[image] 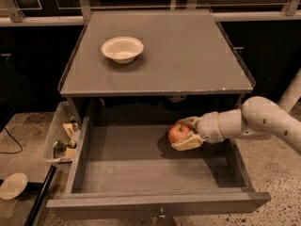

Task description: Pick apple from top drawer and place on counter

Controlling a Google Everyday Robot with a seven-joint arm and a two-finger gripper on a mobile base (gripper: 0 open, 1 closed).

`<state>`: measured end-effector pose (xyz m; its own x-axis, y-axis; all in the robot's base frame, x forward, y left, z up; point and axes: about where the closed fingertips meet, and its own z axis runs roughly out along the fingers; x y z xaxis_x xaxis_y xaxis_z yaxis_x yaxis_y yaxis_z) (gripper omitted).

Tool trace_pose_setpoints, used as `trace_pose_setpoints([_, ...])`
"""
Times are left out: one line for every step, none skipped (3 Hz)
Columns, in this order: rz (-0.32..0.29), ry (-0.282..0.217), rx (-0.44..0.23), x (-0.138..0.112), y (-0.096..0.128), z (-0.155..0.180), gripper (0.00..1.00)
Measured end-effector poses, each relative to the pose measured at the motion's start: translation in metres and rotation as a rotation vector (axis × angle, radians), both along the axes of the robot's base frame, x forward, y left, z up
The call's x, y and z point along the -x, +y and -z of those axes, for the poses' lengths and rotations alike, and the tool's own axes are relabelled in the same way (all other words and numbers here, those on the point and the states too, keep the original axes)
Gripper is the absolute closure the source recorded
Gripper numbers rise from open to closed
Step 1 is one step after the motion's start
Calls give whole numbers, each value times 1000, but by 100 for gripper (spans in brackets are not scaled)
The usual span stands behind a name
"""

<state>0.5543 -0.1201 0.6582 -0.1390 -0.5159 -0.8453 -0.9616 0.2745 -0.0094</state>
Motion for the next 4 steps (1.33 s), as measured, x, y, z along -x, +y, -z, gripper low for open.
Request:
trace_pose_setpoints([-8,-14,4,10,-15,-29,100])
trace_pose_setpoints([-22,-58,53,18,-23,-65,100])
trace_pose_setpoints([-35,-121,136,13,-24,-106,100])
trace_pose_setpoints([-17,-176,189,-5,-37,-152,100])
